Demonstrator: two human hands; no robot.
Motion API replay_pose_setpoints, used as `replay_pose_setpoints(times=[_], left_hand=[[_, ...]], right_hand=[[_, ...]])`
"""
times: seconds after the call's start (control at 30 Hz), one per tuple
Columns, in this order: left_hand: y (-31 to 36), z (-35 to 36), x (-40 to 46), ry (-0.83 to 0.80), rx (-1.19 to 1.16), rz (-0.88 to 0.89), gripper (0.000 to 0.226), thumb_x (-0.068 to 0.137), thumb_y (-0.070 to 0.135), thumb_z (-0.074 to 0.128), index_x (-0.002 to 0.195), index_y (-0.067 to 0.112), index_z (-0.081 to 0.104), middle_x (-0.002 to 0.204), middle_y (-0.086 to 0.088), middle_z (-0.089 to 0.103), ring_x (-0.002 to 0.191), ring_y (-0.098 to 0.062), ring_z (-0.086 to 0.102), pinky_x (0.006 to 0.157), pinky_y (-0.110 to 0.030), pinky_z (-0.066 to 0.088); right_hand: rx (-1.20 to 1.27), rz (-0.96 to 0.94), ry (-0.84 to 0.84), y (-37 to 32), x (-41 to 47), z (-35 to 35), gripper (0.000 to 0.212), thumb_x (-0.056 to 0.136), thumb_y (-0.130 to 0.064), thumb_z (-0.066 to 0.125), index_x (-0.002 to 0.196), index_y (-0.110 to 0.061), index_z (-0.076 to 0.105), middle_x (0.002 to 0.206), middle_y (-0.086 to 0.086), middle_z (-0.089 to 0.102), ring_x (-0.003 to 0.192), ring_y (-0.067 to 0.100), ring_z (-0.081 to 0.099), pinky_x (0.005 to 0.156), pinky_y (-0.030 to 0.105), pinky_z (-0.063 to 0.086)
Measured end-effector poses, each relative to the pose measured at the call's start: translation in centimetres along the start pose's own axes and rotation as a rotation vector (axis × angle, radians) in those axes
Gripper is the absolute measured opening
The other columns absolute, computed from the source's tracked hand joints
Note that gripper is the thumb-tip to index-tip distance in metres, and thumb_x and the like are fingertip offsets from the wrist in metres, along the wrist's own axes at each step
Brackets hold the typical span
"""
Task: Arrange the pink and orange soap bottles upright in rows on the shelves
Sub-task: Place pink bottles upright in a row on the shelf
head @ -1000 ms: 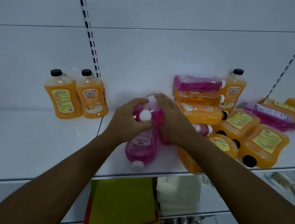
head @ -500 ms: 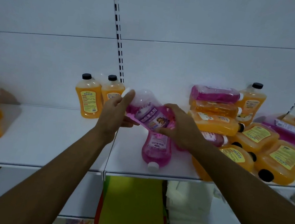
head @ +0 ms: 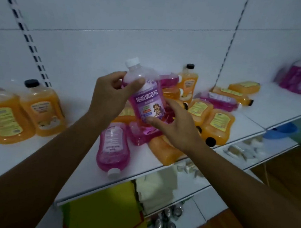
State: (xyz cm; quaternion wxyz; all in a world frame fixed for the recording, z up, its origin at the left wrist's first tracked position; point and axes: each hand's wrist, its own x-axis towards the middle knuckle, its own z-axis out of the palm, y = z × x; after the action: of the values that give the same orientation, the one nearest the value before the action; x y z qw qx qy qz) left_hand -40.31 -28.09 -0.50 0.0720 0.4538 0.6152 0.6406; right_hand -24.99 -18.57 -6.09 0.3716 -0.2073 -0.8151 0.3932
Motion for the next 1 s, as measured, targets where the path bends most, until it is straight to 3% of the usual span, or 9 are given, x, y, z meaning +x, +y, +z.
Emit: replay_pose_setpoints(times=[0.1, 0.37, 0.47, 0.57, 0.87, 1.0], left_hand=[[0.3, 5.1, 1.0, -0.066, -0.052, 0.005, 0.028, 0.084, 0.03, 0.072, 0.103, 0.009, 0.07, 0.087, 0.001, 0.073, 0.071, -0.004, 0.068, 0.06, -0.016, 0.05], [2.3, 22.7, 2.9, -0.232, -0.12, -0.02, 0.034, 0.083, 0.038, 0.071, 0.103, 0.01, 0.068, 0.089, 0.0, 0.073, 0.074, -0.012, 0.072, 0.061, -0.022, 0.056], [3.6, 30.5, 3.5, -0.246, -0.134, -0.056, 0.032, 0.083, 0.039, 0.071, 0.091, 0.008, 0.07, 0.075, 0.002, 0.072, 0.059, -0.005, 0.067, 0.052, -0.018, 0.049], [4.9, 38.1, 4.2, -0.277, -0.129, -0.063, 0.04, 0.08, 0.042, 0.073, 0.081, 0.002, 0.07, 0.071, -0.008, 0.071, 0.06, -0.018, 0.066, 0.059, -0.031, 0.051], [7.2, 56.8, 5.8, -0.432, -0.142, -0.043, 0.033, 0.075, 0.05, 0.07, 0.09, 0.021, 0.068, 0.082, 0.008, 0.073, 0.07, -0.012, 0.072, 0.066, -0.028, 0.058], [6.1, 63.7, 7.6, -0.483, -0.161, -0.054, 0.054, 0.068, 0.057, 0.069, 0.103, 0.016, 0.066, 0.093, 0.001, 0.074, 0.08, -0.021, 0.073, 0.076, -0.041, 0.06]], right_hand=[[-0.074, 0.037, 0.081, 1.5, -0.8, -4.0, 0.054, 0.078, -0.043, 0.076, 0.124, -0.023, 0.056, 0.109, -0.011, 0.065, 0.092, -0.003, 0.062, 0.074, 0.012, 0.05], [-0.06, 0.151, 0.235, 7.6, -3.3, -18.0, 0.041, 0.079, -0.038, 0.076, 0.114, -0.034, 0.057, 0.098, -0.021, 0.066, 0.085, -0.006, 0.065, 0.07, 0.009, 0.05], [-0.093, 0.173, 0.279, 10.5, -3.8, -24.7, 0.039, 0.078, -0.039, 0.077, 0.113, -0.033, 0.06, 0.101, -0.015, 0.068, 0.086, -0.001, 0.066, 0.075, 0.017, 0.054], [-0.105, 0.211, 0.317, 13.6, -4.2, -31.2, 0.036, 0.079, -0.038, 0.077, 0.11, -0.032, 0.059, 0.099, -0.013, 0.069, 0.084, -0.001, 0.067, 0.076, 0.021, 0.056], [-0.098, 0.361, 0.391, 22.9, -4.3, -45.7, 0.041, 0.082, -0.041, 0.073, 0.116, -0.028, 0.056, 0.103, -0.01, 0.07, 0.089, 0.004, 0.069, 0.083, 0.032, 0.058], [-0.085, 0.408, 0.421, 27.4, -2.8, -50.5, 0.038, 0.081, -0.039, 0.074, 0.112, -0.033, 0.054, 0.097, -0.017, 0.067, 0.087, 0.002, 0.068, 0.08, 0.025, 0.057]])
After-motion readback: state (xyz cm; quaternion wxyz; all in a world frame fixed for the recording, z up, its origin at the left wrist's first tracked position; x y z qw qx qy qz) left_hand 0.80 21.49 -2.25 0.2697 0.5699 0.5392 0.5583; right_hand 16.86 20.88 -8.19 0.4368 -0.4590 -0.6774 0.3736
